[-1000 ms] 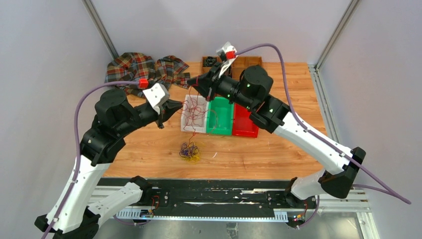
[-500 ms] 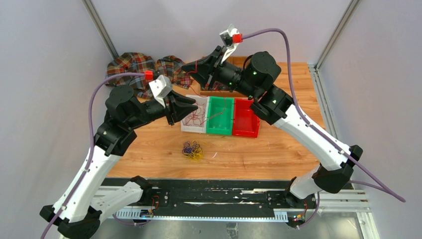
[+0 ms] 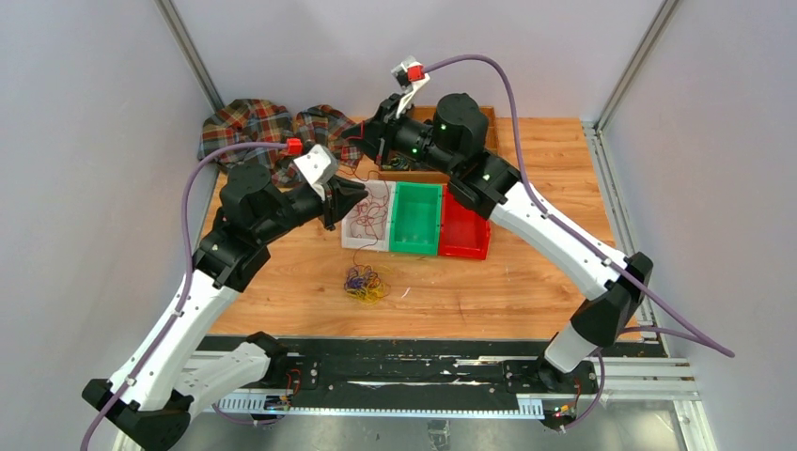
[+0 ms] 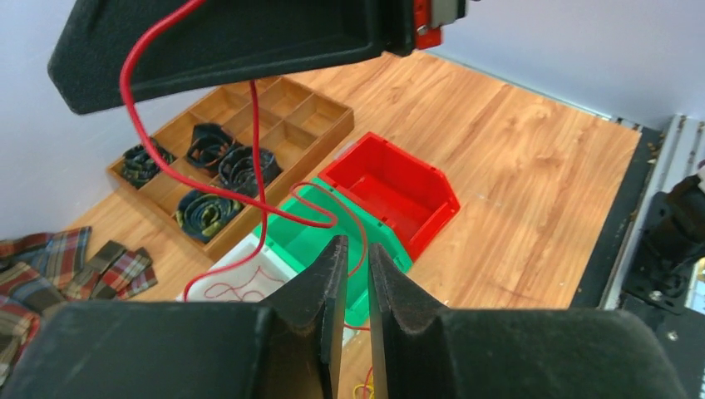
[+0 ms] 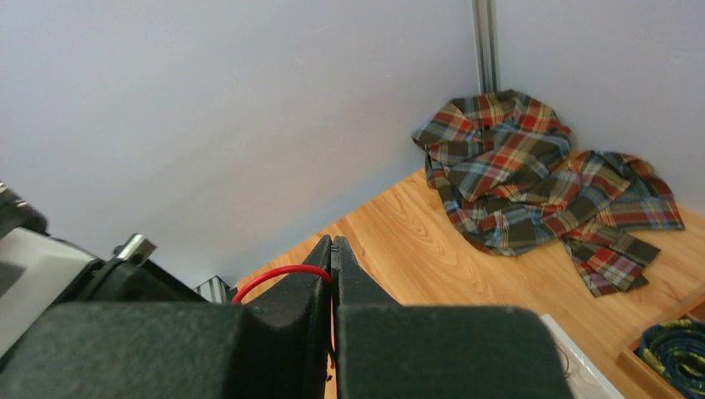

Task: Untangle the cables

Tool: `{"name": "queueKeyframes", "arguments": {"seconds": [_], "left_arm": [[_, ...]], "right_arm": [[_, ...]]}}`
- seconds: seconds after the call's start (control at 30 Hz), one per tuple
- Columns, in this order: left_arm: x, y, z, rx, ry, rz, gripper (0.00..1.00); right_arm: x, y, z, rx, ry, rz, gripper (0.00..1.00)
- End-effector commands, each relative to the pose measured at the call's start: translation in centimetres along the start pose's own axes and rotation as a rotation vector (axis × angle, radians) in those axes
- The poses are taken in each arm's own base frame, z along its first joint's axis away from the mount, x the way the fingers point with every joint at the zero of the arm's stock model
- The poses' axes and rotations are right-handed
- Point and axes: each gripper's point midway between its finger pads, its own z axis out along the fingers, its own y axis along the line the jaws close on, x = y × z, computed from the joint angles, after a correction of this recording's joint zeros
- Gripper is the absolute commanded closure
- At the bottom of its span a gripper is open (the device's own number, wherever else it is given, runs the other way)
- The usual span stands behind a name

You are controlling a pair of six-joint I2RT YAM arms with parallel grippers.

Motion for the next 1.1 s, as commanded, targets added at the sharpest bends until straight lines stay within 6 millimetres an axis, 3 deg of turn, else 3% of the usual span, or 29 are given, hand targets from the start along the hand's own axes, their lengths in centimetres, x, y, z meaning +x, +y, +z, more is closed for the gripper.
{"name": "queueKeyframes", "arguments": {"seconds": [0.0,0.23,0.4,0.5,0.67,0.8,0.9,1.07], "left_arm": [[0.0,1.1,-0.1,-0.042,-0.012,0.081,0.82],[-0.8,1.1,-0.3,-0.022,-0.012,0.163,0.82],[0.7,0.4,-1.0,0.006,0.054,0.169,0.69],[1.5,0.0,-1.7,0.019,0.075,0.176,0.6],[2.7,-1.1,-2.6,0.059,0.109,0.157,0.52],[4.1,-1.7,-3.3,0.079,0.138,0.16,0.45],[4.8,-1.8,-3.7,0.08,0.153,0.174,0.43],[5.2,-1.7,-3.8,0.074,0.165,0.175,0.41]], "right_arm": [[0.7,-1.8,1.0,0.003,0.002,0.04,0.99],[0.2,-4.4,2.0,0.045,-0.015,0.039,1.0],[-0.8,-7.3,2.3,0.1,-0.031,0.039,0.99],[-2.8,-8.4,1.9,0.12,-0.071,0.038,0.99],[-7.0,-7.9,1.2,0.112,-0.148,0.014,0.99],[-9.1,-6.8,0.9,0.091,-0.184,0.004,0.99],[-9.4,-6.6,0.9,0.082,-0.191,0.007,0.99],[-7.8,-7.9,1.9,0.105,-0.159,0.019,0.99]]}}
